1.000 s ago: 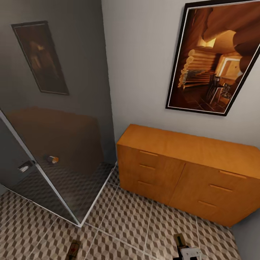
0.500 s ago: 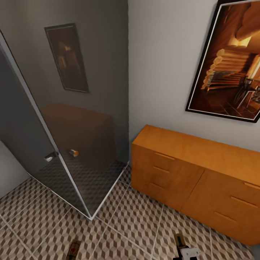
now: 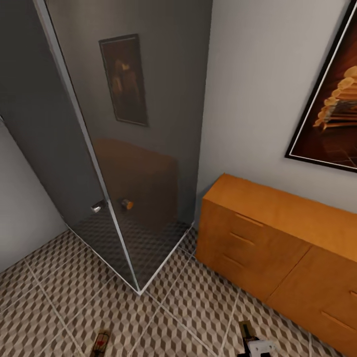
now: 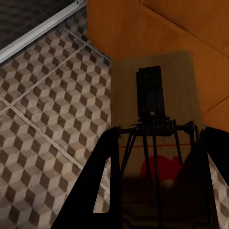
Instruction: Take the four mousetraps from the cabinet in the bathroom and place them on the bathroom floor. Make sure all four end up on the same floor surface, and ensure that at least two of them are either under or directly next to the same bathroom sink.
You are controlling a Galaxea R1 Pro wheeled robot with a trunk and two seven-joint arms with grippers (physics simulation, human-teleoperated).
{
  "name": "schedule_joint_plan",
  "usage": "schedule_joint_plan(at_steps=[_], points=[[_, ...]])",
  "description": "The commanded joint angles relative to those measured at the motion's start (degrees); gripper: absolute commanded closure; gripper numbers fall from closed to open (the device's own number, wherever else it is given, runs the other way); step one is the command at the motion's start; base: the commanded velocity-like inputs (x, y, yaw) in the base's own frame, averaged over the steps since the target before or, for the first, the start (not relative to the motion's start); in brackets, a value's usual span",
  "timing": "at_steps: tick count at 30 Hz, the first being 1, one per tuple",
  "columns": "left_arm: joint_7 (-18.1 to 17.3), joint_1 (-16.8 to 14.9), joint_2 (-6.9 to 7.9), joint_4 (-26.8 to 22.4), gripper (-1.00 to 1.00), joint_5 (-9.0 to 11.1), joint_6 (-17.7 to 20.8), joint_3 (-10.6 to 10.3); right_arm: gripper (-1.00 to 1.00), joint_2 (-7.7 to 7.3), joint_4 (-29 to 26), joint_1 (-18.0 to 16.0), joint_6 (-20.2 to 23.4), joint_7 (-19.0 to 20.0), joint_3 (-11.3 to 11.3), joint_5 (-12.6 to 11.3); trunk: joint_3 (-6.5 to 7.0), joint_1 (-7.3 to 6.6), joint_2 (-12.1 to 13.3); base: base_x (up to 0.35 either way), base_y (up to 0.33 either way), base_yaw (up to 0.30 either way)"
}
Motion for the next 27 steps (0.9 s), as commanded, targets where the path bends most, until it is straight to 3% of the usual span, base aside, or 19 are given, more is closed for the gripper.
schedule_joint_plan(at_steps=[1, 27], points=[[0.6, -0.1, -0.05, 0.2, 1.00, -0.1, -0.2, -0.5, 1.00, -0.05, -0.1, 0.0, -0.1, -0.3, 0.5, -0.3, -0.11, 0.03, -0.1, 0.000, 0.000, 0.287], [0.6, -0.1, -0.55, 0.2, 1.00, -0.1, -0.2, -0.5, 1.00, 0.04, 0.0, 0.0, -0.1, -0.3, 0.5, -0.3, -0.11, 0.03, -0.1, 0.000, 0.000, 0.287]])
